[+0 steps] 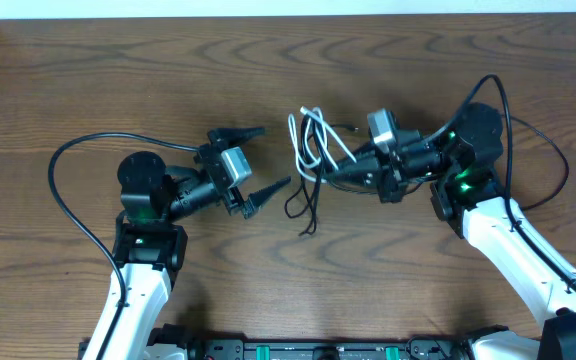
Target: Untangle cables
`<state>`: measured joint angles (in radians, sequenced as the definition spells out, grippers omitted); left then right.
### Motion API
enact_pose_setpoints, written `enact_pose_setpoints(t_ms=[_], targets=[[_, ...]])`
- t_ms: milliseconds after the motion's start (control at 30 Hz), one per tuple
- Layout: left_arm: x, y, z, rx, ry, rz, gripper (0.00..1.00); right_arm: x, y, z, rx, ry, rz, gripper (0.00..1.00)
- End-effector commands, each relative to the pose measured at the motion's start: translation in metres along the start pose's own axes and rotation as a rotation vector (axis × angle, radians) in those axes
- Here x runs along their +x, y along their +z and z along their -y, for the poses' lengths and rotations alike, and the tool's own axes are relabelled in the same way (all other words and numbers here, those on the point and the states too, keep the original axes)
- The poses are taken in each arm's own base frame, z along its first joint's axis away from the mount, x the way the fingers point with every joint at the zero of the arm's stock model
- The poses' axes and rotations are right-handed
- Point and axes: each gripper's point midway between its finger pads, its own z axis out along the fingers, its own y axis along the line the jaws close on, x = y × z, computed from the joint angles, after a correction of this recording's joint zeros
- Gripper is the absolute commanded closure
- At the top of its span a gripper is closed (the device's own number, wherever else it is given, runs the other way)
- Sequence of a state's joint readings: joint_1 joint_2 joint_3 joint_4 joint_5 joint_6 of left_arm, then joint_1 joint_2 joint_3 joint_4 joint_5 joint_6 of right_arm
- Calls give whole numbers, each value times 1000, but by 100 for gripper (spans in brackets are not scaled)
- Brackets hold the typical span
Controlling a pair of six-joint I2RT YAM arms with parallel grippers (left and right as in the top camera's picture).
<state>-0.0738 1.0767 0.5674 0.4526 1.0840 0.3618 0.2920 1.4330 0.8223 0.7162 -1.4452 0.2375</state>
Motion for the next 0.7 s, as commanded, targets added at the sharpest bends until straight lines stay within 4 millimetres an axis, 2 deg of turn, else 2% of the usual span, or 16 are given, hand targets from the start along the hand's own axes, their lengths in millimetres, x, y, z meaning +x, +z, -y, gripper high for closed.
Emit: enact_pose_setpoints(t_ms=[0,167,267,300,333,400,533,667], targets=[[-7,-1,9,53,-9,15,13,-15,-5,37,211,151,76,99],[-5,-1,10,57,-26,7,16,-27,-9,50,289,185,134,99],[-13,-2,16,96,7,38,16,-27,-11,54,315,157,139,99],[-18,-3,22,130,27,58,6,-28,-11,55,320,135,136,99],[-22,-4,27,161,48,78,3,-28,-11,55,322,110,132,99],[-28,-5,32,196,64,100,2,-29,-14,61,364,96,144,99],[-29,-4,25,160,3,93,2,-31,-26,86,518,128,186,99],[-24,-2,-2,3,-152,61,2,-26,-41,109,666,175,213,99]])
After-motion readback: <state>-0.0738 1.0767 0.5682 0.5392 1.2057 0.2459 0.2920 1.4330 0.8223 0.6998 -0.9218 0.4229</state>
